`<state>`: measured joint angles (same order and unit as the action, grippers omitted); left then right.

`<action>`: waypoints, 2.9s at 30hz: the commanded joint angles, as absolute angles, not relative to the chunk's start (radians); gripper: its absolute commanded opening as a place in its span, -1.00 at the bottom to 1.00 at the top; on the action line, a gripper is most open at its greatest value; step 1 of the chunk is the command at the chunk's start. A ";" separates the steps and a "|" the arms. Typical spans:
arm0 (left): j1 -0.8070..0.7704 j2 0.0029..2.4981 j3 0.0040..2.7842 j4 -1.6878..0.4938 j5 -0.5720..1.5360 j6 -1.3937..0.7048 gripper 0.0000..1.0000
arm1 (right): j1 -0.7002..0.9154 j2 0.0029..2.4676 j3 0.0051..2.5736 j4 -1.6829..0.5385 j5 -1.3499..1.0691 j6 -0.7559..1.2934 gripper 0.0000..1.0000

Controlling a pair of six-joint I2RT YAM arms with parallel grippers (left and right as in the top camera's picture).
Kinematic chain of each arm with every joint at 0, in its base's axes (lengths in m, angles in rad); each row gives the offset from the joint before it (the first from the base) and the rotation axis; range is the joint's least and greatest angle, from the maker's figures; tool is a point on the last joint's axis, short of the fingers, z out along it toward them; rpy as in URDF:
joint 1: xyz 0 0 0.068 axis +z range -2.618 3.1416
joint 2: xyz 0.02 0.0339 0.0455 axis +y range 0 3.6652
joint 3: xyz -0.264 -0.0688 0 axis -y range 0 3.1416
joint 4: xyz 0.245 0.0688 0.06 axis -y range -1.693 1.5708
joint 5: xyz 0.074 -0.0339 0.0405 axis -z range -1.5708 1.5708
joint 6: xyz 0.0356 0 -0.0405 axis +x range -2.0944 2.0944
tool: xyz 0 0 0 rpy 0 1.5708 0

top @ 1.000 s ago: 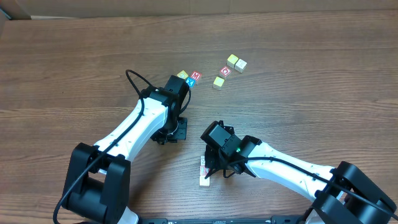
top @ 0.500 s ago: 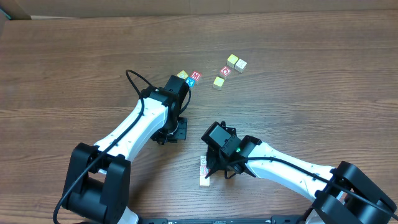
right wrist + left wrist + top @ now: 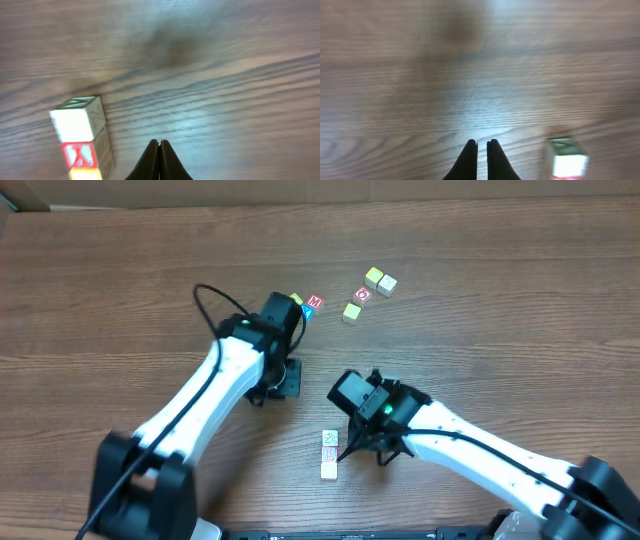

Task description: Flip 3 blocks

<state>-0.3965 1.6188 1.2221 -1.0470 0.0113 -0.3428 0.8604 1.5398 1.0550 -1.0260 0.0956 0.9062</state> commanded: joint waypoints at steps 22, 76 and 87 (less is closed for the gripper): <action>-0.393 0.347 1.302 -1.525 -0.044 -0.329 -0.78 | 0.654 1.383 1.451 -1.401 0.235 0.856 -0.28; -0.393 0.137 1.304 -1.628 0.044 -0.397 1.00 | 0.653 1.386 1.451 -1.397 0.306 0.856 1.00; -0.393 0.137 1.304 -1.628 0.044 -0.397 1.00 | 0.653 1.334 1.434 -1.361 0.433 0.856 1.00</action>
<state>-0.3965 0.1440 1.3018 -1.6283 0.0307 -0.3874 0.6605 1.3945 1.4246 -1.3884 0.3206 0.8597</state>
